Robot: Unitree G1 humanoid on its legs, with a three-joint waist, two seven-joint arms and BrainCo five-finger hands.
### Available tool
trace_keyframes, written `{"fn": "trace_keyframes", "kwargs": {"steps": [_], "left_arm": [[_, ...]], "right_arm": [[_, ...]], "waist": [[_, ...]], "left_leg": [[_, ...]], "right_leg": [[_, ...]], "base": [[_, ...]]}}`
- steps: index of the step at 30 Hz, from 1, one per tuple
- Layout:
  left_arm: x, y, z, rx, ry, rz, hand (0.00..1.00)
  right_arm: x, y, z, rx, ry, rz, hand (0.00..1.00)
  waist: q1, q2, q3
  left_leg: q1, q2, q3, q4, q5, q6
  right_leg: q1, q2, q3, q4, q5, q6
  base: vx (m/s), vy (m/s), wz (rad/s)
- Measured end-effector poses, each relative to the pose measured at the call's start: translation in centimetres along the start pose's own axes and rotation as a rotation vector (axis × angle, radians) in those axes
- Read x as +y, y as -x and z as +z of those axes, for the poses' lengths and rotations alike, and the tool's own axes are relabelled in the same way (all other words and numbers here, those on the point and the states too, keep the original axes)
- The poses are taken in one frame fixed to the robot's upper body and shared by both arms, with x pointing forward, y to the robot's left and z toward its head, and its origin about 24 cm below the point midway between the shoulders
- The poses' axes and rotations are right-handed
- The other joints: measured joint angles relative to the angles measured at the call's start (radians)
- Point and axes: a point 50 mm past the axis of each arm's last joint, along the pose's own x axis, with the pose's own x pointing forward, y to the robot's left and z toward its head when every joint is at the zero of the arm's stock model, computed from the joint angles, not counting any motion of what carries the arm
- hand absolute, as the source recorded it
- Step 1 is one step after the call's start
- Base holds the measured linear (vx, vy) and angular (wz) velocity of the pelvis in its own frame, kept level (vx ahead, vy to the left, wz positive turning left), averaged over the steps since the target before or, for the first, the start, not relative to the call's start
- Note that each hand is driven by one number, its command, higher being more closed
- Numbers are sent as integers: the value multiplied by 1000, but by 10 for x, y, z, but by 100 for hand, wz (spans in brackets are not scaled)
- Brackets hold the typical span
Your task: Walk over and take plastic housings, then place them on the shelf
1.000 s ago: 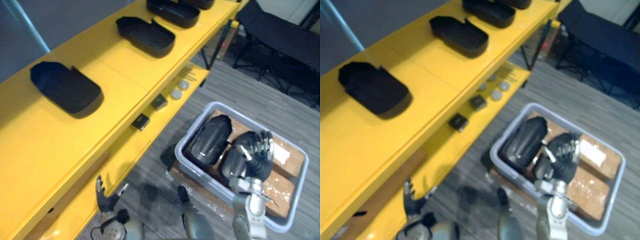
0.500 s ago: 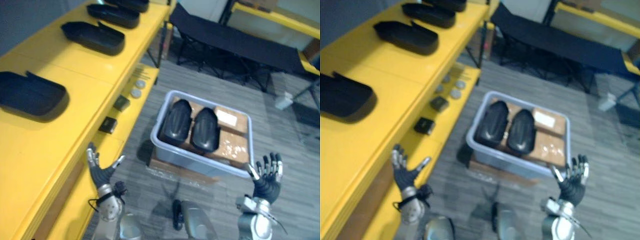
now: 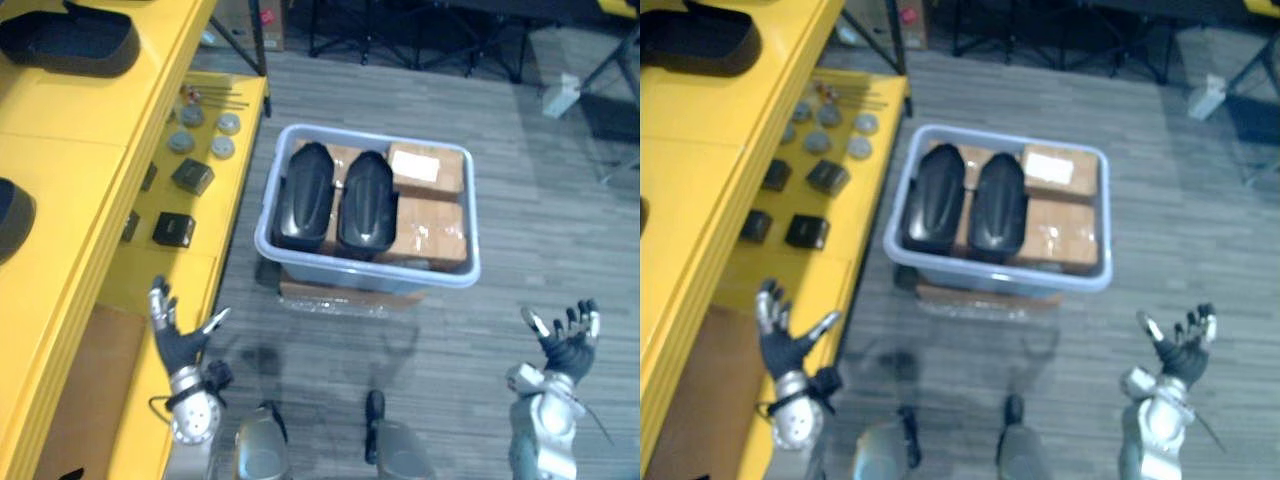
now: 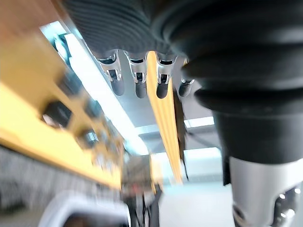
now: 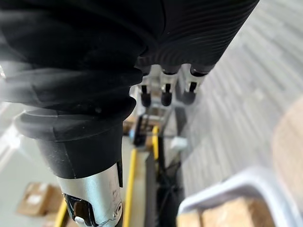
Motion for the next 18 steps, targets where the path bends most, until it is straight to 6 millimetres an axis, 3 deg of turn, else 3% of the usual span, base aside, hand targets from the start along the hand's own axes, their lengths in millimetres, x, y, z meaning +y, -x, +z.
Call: {"fn": "trace_keyframes", "kwargs": {"steps": [2, 5, 7, 8, 10, 13, 18], "left_arm": [[-19, 2, -9, 49, -34, -166, 0], [-40, 18, -43, 231, -101, -363, 0], [-40, 33, -74, 407, -151, -405, 0], [-37, 37, -81, 449, -166, -405, 0], [-26, 50, -103, 576, -195, -385, 0], [-17, 65, -121, 685, -228, -381, 0], [-10, 73, -126, 711, -155, -320, 0]], "right_arm": [[11, -23, 14, -46, -20, 15, 0], [29, -62, 40, -96, -46, 51, 0], [49, -93, 73, -163, -55, 104, 0], [54, -100, 81, -178, -50, 115, 0], [77, -122, 119, -241, -17, 166, 0], [92, -139, 158, -297, 31, 183, 0], [118, -147, 177, -276, 88, 223, 0]], "waist": [[-11, 14, 22], [-11, 23, 48], [-9, 34, 76], [-9, 40, 77], [3, 65, 89], [25, 112, 112], [77, 138, 118]], "left_leg": [[-2, -19, 0, -36, 27, 1], [-3, -47, 1, -82, 60, 7], [-10, -68, -10, -101, 79, 13], [-19, -75, -29, -101, 82, 15], [-53, -97, -58, -103, 97, 23], [-78, -128, -107, -114, 119, 33], [-109, -162, -153, -144, 156, 36]], "right_leg": [[-21, -12, 3, -5, 14, -1], [-39, -28, 8, -37, 46, 3], [-47, -42, 5, -46, 63, 8], [-51, -44, 2, -50, 69, 9], [-80, -60, -5, -43, 78, 14], [-95, -84, -37, -22, 80, 17], [-134, -118, -91, 21, 78, 15]], "base": [[-122, -21, -7], [-121, 5, -6], [-95, 30, 7], [-63, 47, 15], [-50, 57, 18], [-35, 49, 32], [-55, 22, 27]]}}
